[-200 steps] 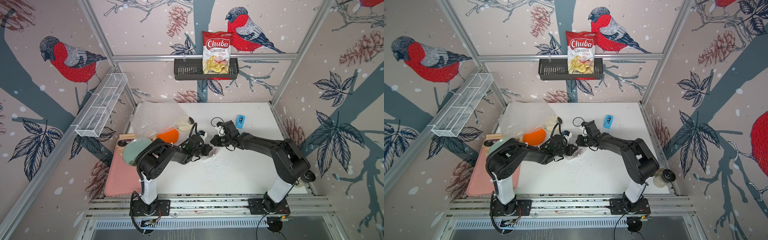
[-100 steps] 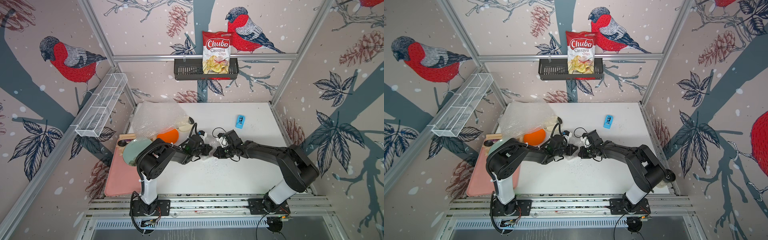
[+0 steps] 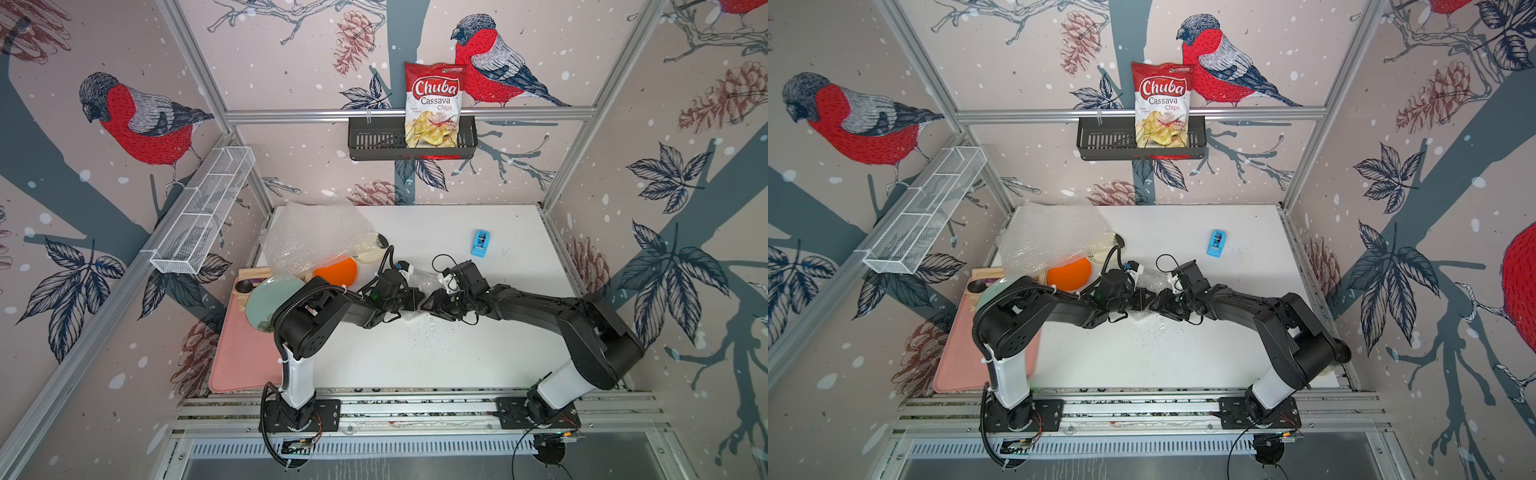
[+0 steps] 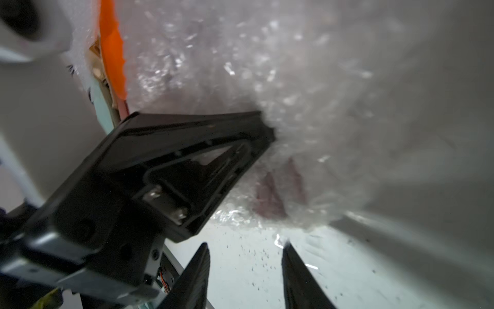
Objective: Wrap dinner plates in bubble wrap
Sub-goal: Stick the tape on the bubble wrap.
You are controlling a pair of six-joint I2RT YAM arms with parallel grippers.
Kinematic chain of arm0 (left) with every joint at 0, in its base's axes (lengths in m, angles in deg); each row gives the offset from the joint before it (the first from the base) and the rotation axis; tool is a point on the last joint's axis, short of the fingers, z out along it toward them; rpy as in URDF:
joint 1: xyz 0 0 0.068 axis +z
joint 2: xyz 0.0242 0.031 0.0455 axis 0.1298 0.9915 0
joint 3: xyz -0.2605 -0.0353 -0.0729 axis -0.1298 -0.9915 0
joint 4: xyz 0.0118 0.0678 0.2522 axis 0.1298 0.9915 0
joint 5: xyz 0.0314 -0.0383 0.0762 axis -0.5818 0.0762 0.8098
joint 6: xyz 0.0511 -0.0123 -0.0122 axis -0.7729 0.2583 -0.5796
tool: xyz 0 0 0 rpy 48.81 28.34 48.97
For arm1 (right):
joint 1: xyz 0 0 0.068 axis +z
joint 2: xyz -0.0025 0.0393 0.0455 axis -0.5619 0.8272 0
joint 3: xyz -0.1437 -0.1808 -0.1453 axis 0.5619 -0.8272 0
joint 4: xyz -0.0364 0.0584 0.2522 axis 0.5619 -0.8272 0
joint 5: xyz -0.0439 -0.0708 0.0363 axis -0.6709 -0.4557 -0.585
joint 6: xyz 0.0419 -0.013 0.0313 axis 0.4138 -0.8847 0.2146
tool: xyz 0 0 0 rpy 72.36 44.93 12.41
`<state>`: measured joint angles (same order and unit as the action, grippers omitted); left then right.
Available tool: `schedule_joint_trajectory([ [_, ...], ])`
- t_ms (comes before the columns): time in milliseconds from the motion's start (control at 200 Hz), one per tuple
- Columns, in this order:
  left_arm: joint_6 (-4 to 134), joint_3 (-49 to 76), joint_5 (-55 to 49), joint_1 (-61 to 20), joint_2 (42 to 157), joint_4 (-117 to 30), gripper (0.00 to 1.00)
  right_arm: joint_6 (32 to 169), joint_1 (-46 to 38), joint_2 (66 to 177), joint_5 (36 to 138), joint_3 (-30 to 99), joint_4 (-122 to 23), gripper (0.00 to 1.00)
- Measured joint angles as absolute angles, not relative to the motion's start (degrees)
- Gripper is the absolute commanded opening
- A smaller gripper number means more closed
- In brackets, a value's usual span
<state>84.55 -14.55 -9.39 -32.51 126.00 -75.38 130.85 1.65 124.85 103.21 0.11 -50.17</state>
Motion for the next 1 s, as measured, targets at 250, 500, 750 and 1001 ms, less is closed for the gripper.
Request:
schedule_joint_trajectory([
  [250,85.0,-14.8,-9.4,-32.5,126.0,-75.8,0.00,132.6,-1.0,124.5,99.6,-0.3,-49.2,0.67],
  [500,85.1,-14.8,-10.1,-32.4,126.4,-76.6,0.00,126.8,-8.9,131.2,103.0,3.3,-46.3,0.62],
  [750,85.0,-14.9,-10.4,-32.3,126.3,-76.8,0.00,122.2,-9.2,141.5,110.8,11.6,-43.9,0.17],
  [1001,85.0,-14.9,-10.5,-31.5,123.4,-73.6,0.00,121.3,-8.7,141.1,110.9,15.6,-49.0,0.00],
])
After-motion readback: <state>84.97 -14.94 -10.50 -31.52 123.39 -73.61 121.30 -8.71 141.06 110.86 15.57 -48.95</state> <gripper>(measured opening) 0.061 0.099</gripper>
